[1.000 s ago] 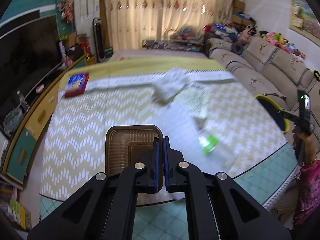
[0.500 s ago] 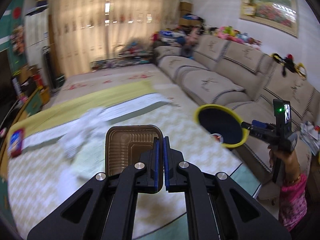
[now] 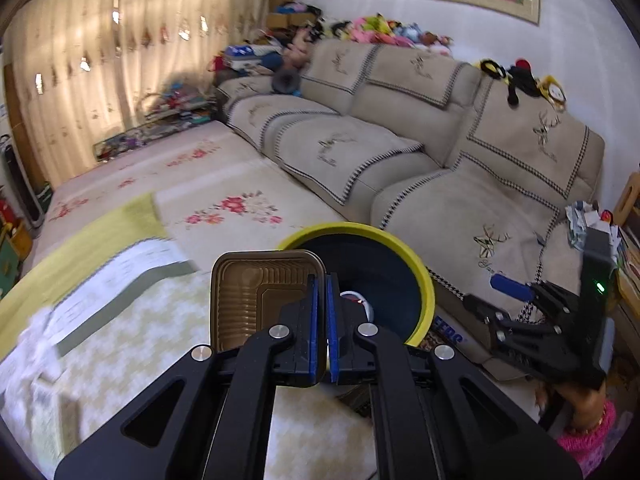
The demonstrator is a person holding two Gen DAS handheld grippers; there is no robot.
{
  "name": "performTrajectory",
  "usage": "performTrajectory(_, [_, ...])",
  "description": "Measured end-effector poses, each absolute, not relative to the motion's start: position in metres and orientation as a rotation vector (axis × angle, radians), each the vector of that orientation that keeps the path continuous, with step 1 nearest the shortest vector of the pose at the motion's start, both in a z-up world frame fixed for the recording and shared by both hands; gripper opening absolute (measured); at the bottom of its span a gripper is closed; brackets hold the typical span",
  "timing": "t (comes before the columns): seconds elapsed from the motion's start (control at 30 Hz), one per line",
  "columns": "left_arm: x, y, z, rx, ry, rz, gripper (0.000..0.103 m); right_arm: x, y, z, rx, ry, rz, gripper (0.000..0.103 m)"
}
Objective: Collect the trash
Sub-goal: 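Carry the brown tray with the left tool into the bin and release, then reach the right tool to the clear green-banded plastic cup and grasp it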
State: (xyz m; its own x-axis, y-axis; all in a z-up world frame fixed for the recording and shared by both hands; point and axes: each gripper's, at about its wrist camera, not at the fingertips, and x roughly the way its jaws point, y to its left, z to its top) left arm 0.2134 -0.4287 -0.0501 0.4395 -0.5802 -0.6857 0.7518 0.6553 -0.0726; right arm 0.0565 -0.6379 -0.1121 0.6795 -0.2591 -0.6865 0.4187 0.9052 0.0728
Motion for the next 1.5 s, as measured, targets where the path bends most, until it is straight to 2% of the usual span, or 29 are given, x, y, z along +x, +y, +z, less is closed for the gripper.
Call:
performTrajectory(0.2, [0.249,-0.498,-0.085,0.293,0.831,-0.858,0.005,0.05,-0.65,-0.12,0.255,0.745,-0.399,0.055])
performTrajectory(0.43, [0.272,-0.542,-0.126,0.324,0.9,-0.847,0.006,0.049,-0.657,-0.125,0.278,0.758,-0.401,0.055])
performTrajectory(0.47, [0.275,-0.547,-0.131,0.332,0.903,-0.835,0.008,0.049,-0.657,-0.125,0.28,0.76,-0.4,0.055])
performTrajectory(0.5, [0.277,-0.551,-0.134,0.337,0.905,-0.828,0.02,0.05,-0.656,-0.126,0.282,0.76,-0.399,0.055])
performTrajectory(0.53, [0.279,-0.554,-0.136,0.34,0.907,-0.825,0.027,0.05,-0.656,-0.125,0.283,0.76,-0.398,0.055])
performTrajectory(0.57, [0.28,-0.557,-0.136,0.34,0.904,-0.819,0.041,0.051,-0.655,-0.124,0.283,0.76,-0.397,0.055])
performTrajectory(0.6, [0.281,-0.557,-0.135,0.336,0.896,-0.807,0.047,0.05,-0.653,-0.123,0.283,0.76,-0.395,0.055])
performTrajectory(0.7, [0.279,-0.545,-0.123,0.298,0.895,-0.808,0.049,0.05,-0.651,-0.121,0.283,0.758,-0.391,0.055])
performTrajectory(0.77, [0.272,-0.529,-0.109,0.28,0.883,-0.799,0.052,0.049,-0.648,-0.121,0.28,0.758,-0.387,0.056])
performTrajectory(0.83, [0.257,-0.505,-0.087,0.251,0.844,-0.792,0.061,0.049,-0.643,-0.12,0.276,0.756,-0.381,0.056])
performTrajectory(0.9, [0.234,-0.471,-0.063,0.208,0.784,-0.773,0.079,0.051,-0.636,-0.119,0.273,0.76,-0.368,0.057])
performTrajectory(1.0, [0.205,-0.425,-0.037,0.158,0.717,-0.759,0.096,0.053,-0.623,-0.118,0.26,0.76,-0.341,0.057])
performTrajectory(1.03, [0.197,-0.41,-0.031,0.148,0.697,-0.748,0.098,0.054,-0.617,-0.117,0.254,0.76,-0.329,0.058])
performTrajectory(1.5, [0.117,-0.175,0.001,0.036,0.595,-0.385,0.098,0.075,-0.502,-0.096,0.147,0.747,-0.099,0.059])
